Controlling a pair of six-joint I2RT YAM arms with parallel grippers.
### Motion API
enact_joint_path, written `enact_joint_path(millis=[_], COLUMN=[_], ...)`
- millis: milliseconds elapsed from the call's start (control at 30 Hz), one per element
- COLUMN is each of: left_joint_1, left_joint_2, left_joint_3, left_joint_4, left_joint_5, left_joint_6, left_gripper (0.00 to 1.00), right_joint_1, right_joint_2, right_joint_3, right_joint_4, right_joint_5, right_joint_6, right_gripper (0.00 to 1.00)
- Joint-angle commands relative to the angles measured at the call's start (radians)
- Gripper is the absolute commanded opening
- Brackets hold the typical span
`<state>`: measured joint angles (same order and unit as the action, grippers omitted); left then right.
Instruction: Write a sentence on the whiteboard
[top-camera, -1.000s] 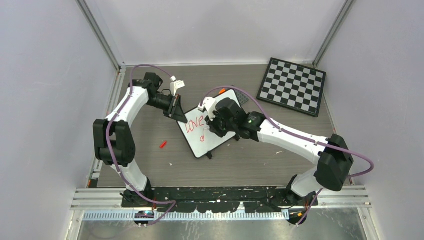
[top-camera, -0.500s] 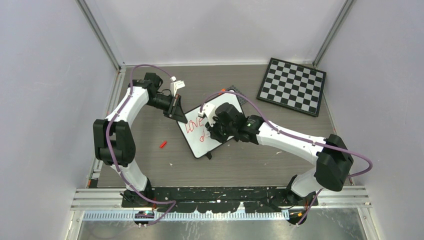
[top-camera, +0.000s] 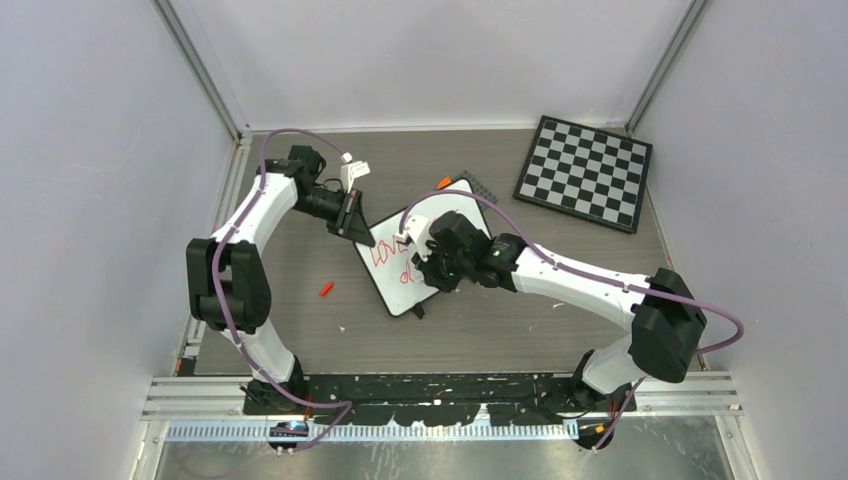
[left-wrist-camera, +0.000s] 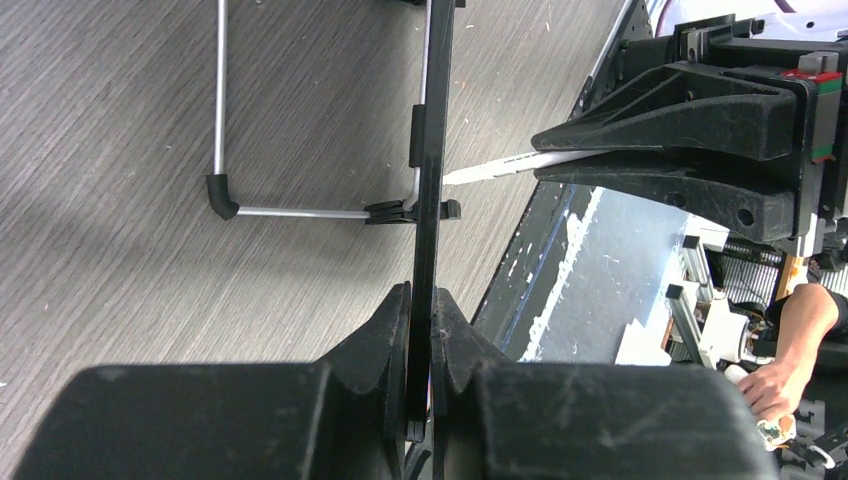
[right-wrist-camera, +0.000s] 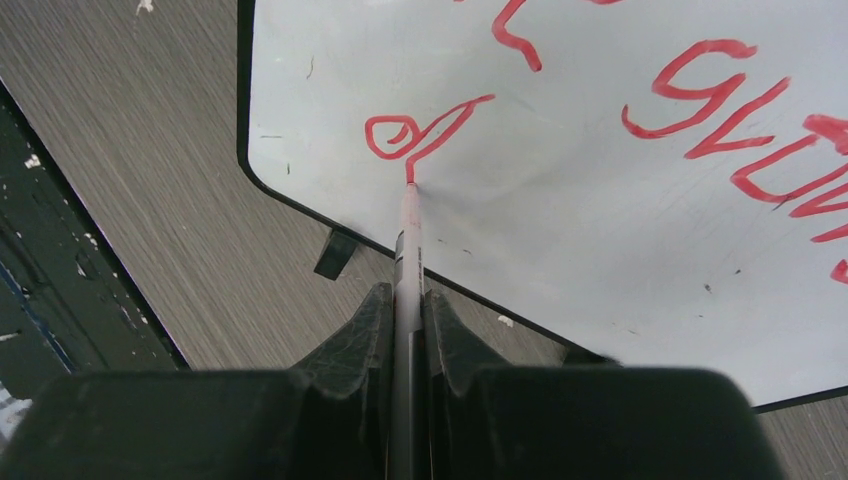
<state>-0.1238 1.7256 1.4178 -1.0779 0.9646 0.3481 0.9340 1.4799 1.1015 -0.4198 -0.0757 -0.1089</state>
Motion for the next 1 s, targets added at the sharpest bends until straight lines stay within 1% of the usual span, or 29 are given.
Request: enact_joint_path(millis=[0, 300, 500, 733, 967], left_joint_1=[0.003, -0.004, -0.009, -0.014, -0.022], left_joint_2=[-0.005, -0.016, -0.019, -0.018, -0.007], left_joint_3=[0.001, -0.01, -0.017, -0.024, -0.017], left_joint_4=[0.008, 0.001, 0.002, 0.006, 0.006], left_joint_5=[-0.081, -0.085, -0.088, -0.087, -0.087], left_joint_6=[-0.013, 0.017, 0.026, 0.027, 0.024], left_gripper=[0.0, 0.0, 0.0, 0.0, 0.0], right_joint_1=[0.0, -0.011, -0.04, -0.047, -0.048], right_joint_2=[-0.054, -0.107, -0.132, -0.133, -0.12], right_joint_3=[0.042, 0.035, -0.024, -0.06, -0.063], right_joint_4=[-0.033, -0.067, 0.027, 0.102, 0.124], right_joint_5=[-0.009, -0.064, -0.084, -0.065, -0.084], right_joint_6=[-0.033, -0.028, 0.032, 0.064, 0.091], right_gripper=[0.0, 0.0, 0.0, 0.0, 0.0])
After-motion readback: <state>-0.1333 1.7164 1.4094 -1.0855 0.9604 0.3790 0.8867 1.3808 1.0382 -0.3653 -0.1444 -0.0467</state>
